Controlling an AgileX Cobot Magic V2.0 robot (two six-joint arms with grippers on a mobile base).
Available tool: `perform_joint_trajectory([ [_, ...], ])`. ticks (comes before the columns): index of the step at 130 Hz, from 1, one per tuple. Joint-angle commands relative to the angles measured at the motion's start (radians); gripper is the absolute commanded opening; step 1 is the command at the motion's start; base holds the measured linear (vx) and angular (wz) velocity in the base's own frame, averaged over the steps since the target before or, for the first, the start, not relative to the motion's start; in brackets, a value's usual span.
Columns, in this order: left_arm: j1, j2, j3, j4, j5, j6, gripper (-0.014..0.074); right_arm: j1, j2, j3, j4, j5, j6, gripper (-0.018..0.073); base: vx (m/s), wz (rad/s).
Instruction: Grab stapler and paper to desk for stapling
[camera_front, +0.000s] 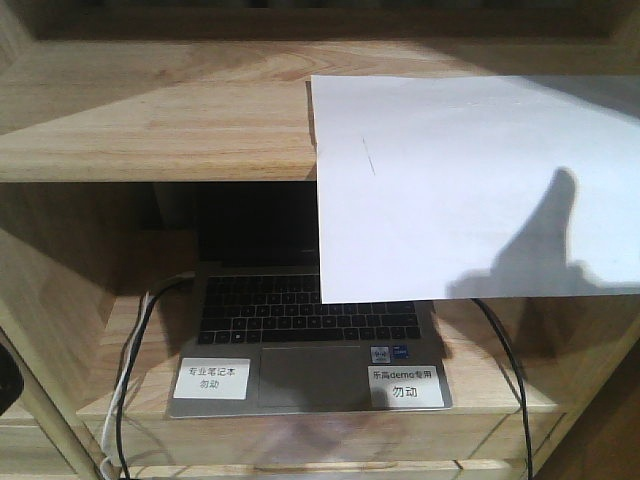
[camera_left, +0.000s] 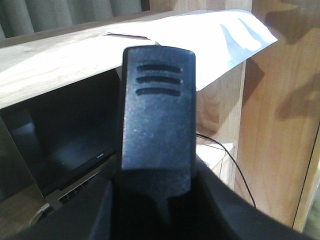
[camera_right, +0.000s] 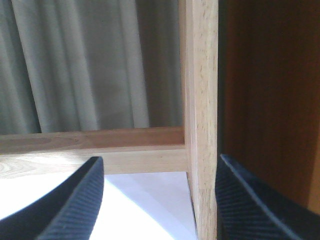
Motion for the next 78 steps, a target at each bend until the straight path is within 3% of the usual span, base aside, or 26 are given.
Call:
perform_joint_trajectory([
  [1, -0.004, 0.014, -0.026, -0.017, -0.116, 0.002, -0.0006, -0.007, 0.012, -0.027, 0.001, -0.071, 0.000, 0.0508, 0.00, 0.00],
  [28, -0.004, 0.014, -0.026, -0.017, -0.116, 0.002, -0.0006, -0.007, 0.012, -0.027, -0.003, -0.071, 0.018, 0.0729, 0.00, 0.00],
  [49, -0.004, 0.014, -0.026, -0.017, -0.116, 0.002, -0.0006, -0.007, 0.012, -0.027, -0.003, -0.072, 0.040, 0.0720, 0.00, 0.00],
  [61, -0.004, 0.014, -0.026, -0.017, -0.116, 0.002, -0.0006, -0.007, 0.012, -0.027, -0.003, -0.089, 0.148, 0.0716, 0.00, 0.00],
  [71, -0.004, 0.014, -0.026, -0.017, -0.116, 0.002, -0.0006, -0.007, 0.012, -0.027, -0.003, -0.128, 0.300, 0.0714, 0.00, 0.00],
  [78, -0.004, 0.014, -0.026, -0.017, -0.116, 0.002, -0.0006, -0.007, 0.012, -0.027, -0.003, -0.164, 0.470, 0.0710, 0.00, 0.00],
])
